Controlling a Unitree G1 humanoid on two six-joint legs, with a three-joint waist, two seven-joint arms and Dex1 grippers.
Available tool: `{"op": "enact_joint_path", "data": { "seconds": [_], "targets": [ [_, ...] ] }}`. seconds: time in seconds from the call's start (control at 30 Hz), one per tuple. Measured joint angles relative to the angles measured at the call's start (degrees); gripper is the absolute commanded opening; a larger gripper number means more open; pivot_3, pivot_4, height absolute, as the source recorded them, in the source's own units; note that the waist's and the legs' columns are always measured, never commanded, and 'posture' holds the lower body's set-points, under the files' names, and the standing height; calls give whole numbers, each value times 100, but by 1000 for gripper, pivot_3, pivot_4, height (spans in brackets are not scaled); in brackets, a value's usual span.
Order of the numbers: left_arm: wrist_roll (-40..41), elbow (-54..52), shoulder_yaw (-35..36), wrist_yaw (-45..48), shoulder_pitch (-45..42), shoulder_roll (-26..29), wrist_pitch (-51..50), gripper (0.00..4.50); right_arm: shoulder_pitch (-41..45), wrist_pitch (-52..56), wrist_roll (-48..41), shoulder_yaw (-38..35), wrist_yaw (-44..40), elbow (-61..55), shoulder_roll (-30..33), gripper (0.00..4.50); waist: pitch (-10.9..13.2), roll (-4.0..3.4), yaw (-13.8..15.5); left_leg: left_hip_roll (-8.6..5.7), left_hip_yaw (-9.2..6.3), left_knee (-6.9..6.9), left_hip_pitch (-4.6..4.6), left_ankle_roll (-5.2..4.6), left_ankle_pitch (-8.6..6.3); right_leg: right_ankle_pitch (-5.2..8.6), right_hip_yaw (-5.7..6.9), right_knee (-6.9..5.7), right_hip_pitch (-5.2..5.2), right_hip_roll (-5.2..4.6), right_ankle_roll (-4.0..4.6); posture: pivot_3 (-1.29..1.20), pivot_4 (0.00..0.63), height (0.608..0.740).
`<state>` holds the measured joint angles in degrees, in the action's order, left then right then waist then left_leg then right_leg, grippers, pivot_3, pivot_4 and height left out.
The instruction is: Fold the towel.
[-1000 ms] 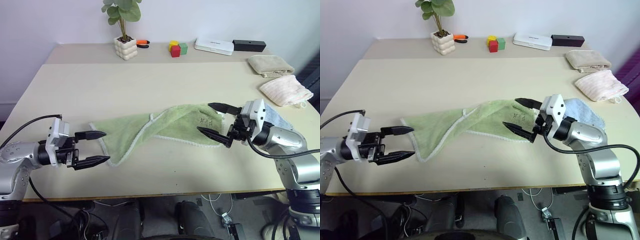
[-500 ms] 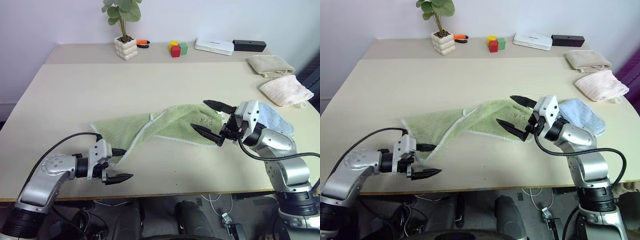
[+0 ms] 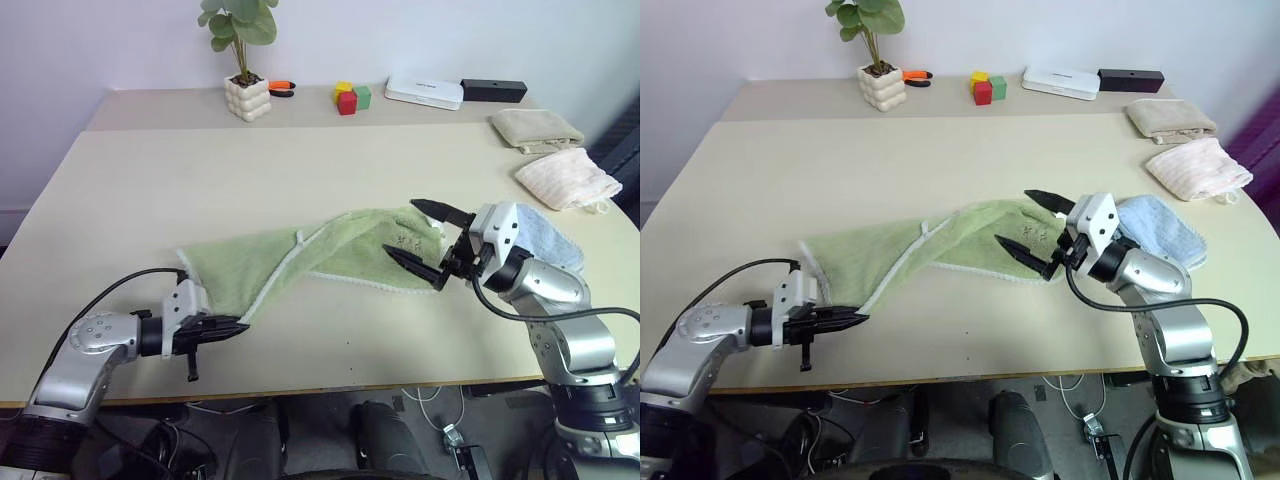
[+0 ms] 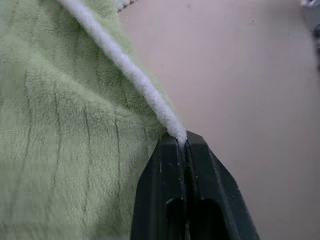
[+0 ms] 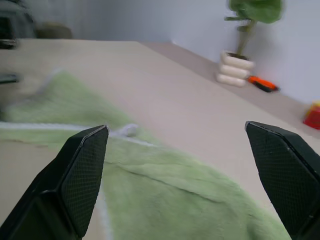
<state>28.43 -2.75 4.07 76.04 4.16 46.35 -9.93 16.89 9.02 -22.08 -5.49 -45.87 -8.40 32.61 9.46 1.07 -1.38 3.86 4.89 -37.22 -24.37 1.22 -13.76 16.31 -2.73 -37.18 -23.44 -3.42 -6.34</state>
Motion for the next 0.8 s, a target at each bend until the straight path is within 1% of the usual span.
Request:
{"op": "enact_joint_path", "data": {
  "seconds": [0.07,0.17,0.23,0.3,0.43,0.5,0.63,0.8],
  "targets": [
    [297,16,271,441,172,253,-73,46,294,85,100,-17,186,420,-14,4500,1,-1,17,0,0,2,0,0,0,2,1,-1,-3,0,4,0,150,735],
    [358,134,626,764,291,498,52,46,675,328,238,-3,412,1016,-10,4500,2,-3,59,-5,3,1,-1,0,0,12,1,1,-1,-13,22,0,150,735],
    [348,193,810,840,454,502,202,46,1025,483,462,49,605,1622,0,4500,2,-2,42,-7,11,-1,-3,1,0,11,-2,7,0,-19,24,0,150,735],
    [349,196,875,901,570,534,224,46,1188,660,515,45,676,1924,7,4500,2,-2,41,-8,13,0,-3,0,0,11,-3,7,-1,-22,24,0,150,735],
    [341,155,1068,1011,1007,598,305,46,1778,1174,513,92,583,2532,5,4500,3,-3,-4,-3,16,8,-3,0,0,11,-5,2,-10,-16,23,0,150,735],
    [343,49,1090,1001,1103,608,269,46,2007,1265,521,101,542,2715,2,4500,3,-4,-2,-2,16,10,-3,0,0,11,-5,2,-12,-15,23,0,150,735],
    [319,-233,1087,944,1268,594,298,46,2540,1436,722,363,383,3200,-53,4500,3,-4,-4,-3,18,9,-3,0,0,11,-5,2,-12,-16,23,0,150,735],
    [216,-254,1016,815,1349,392,357,46,2876,1920,820,698,212,3560,-256,4500,3,-4,-3,-3,20,9,-4,0,0,11,-6,1,-14,-16,22,0,150,735]
  ]
}}
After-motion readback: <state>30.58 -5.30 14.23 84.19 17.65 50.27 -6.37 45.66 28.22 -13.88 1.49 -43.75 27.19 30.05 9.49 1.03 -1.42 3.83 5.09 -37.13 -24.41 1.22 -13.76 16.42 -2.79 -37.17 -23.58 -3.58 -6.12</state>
